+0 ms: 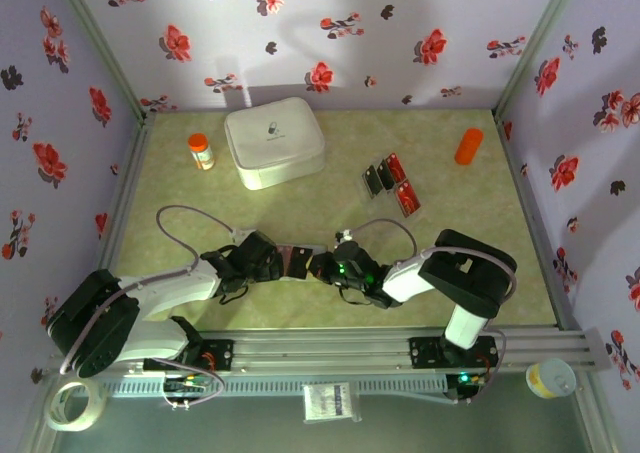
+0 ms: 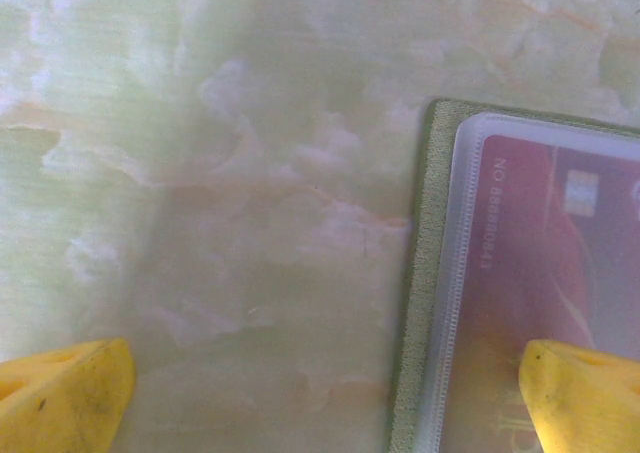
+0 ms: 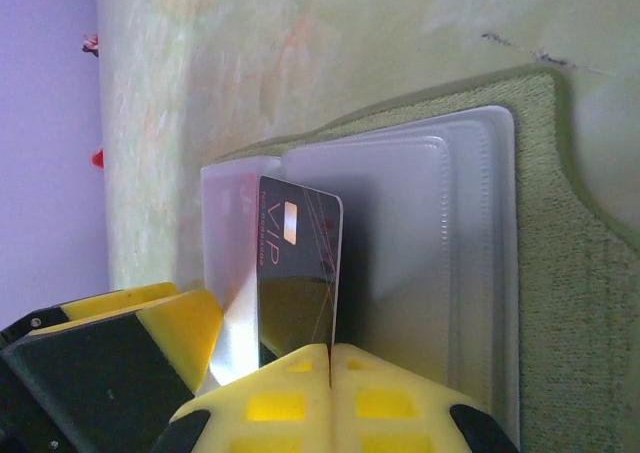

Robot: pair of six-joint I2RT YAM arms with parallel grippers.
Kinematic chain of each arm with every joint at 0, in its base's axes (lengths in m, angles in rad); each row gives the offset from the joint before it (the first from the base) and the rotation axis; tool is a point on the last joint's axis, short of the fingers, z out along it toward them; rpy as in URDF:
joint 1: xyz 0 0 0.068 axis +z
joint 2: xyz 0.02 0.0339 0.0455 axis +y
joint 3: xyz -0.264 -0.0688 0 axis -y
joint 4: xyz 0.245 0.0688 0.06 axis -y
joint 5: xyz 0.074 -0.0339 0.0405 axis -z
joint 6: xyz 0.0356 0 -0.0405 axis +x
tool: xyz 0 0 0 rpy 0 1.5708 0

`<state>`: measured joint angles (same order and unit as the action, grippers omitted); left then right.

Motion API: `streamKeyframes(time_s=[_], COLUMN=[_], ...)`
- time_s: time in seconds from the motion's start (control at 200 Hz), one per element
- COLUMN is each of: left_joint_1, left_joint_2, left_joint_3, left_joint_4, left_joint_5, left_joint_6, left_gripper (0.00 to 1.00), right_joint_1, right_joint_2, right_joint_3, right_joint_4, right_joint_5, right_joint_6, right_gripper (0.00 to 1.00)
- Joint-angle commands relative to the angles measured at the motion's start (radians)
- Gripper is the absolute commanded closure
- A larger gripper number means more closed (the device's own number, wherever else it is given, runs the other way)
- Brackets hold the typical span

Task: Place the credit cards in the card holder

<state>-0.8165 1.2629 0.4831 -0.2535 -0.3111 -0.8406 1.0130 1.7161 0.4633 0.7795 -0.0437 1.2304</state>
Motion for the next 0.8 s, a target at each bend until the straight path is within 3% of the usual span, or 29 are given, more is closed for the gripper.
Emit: streamKeyframes(time_s=[0.0,0.795], left_joint_1=[-0.004,-0.004], left_joint_2=[0.004,-0.029], left_joint_3=[-0.023,-0.023], left_joint_4=[-0.022,-0.030], left_joint_5=[0.008,0.010], left_joint_6=[-0.025,-0.025], left_gripper=[0.00,0.00], right_joint_1=[0.016,0.004], right_joint_2=[0.018,0.108], right_joint_3=[0.013,0.168], right_joint_4=[-0.069,-0.195], right_joint_5=[-0.003,-0.122], right_joint_6=[-0.025,-0.083], right_gripper=[1.00,1.00])
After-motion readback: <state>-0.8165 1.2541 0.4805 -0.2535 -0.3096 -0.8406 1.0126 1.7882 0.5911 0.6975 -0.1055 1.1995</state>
